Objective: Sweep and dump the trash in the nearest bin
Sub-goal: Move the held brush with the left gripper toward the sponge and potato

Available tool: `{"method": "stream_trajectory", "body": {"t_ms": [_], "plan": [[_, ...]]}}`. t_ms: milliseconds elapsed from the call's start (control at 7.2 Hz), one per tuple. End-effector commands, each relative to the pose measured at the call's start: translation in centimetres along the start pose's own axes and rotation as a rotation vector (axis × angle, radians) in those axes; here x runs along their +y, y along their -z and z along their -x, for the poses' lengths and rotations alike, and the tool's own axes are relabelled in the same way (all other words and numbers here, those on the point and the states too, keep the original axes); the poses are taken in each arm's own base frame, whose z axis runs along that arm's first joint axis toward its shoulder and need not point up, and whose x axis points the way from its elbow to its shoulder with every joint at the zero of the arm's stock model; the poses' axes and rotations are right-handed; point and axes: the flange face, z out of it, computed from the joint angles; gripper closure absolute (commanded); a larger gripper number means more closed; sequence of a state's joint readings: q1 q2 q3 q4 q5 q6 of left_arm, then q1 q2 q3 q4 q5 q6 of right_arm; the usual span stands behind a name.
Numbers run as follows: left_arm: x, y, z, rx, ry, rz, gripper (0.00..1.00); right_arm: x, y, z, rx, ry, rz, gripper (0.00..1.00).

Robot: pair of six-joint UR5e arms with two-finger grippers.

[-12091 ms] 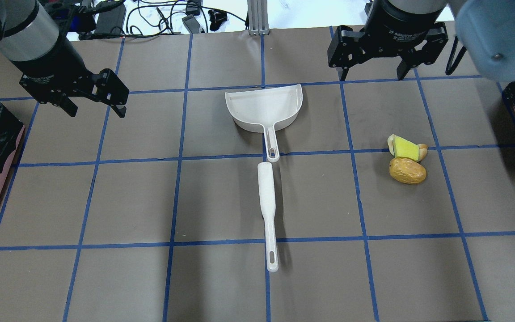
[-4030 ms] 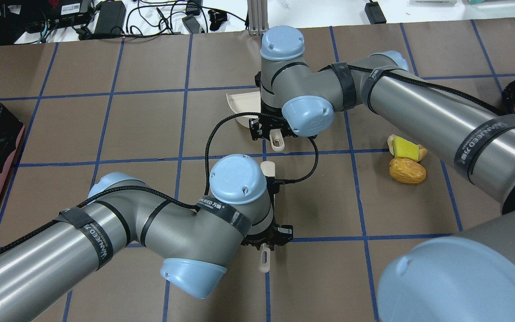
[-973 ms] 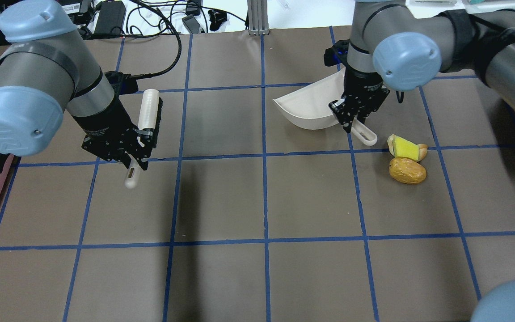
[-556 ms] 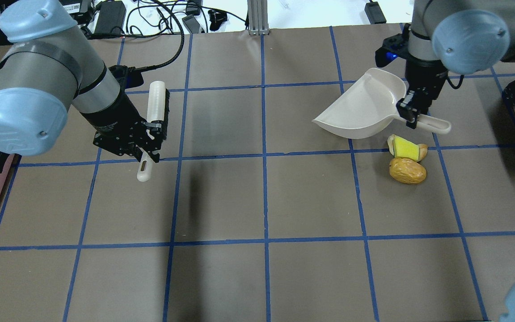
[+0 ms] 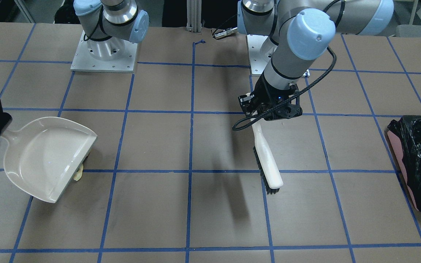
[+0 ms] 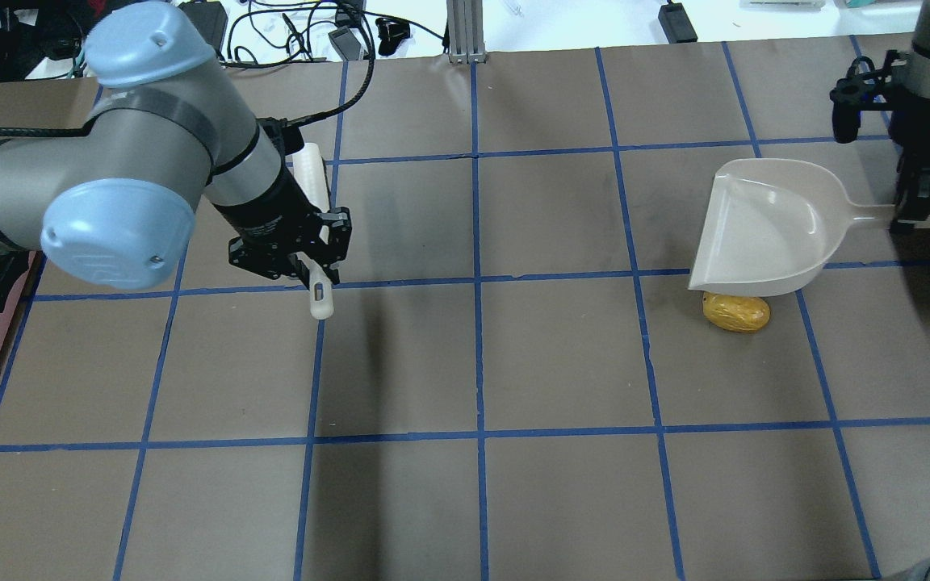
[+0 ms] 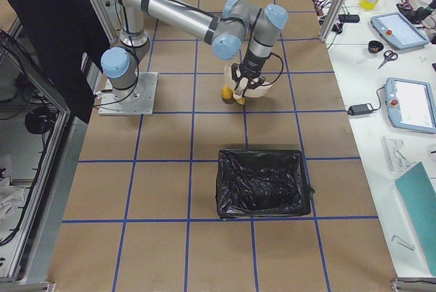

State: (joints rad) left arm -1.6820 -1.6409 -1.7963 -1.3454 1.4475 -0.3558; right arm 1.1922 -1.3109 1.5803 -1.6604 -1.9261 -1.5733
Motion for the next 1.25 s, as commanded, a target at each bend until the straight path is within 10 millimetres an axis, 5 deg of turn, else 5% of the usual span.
{"method": "stream_trajectory", "body": {"t_ms": [0, 278, 556, 834, 1112], "plan": [[2.4, -2.6, -6.5, 0.022, 0.071, -0.049, 1.0, 3.5, -1.8, -2.4, 0.069, 0.244, 0.088, 1.0], [4.4, -4.9, -10.1, 0.021, 0.071, -0.046, 1.0, 7.5, -5.3, -4.1, 0.099, 0.281, 0.087, 1.0], [7.1, -8.0, -14.9, 0.041, 0.031, -0.066, 1.0, 7.5, -6.7, -4.5, 0.121, 0.284, 0.1, 1.0], [9.9, -8.9, -20.5, 0.067, 0.009, -0.084, 1.0, 6.5, -9.5, -3.6, 0.186, 0.323, 0.132, 1.0], [11.9, -11.6, -24.1, 0.051, 0.013, -0.061, 1.0, 6.4, -10.1, -3.6, 0.216, 0.298, 0.133, 1.0]]}}
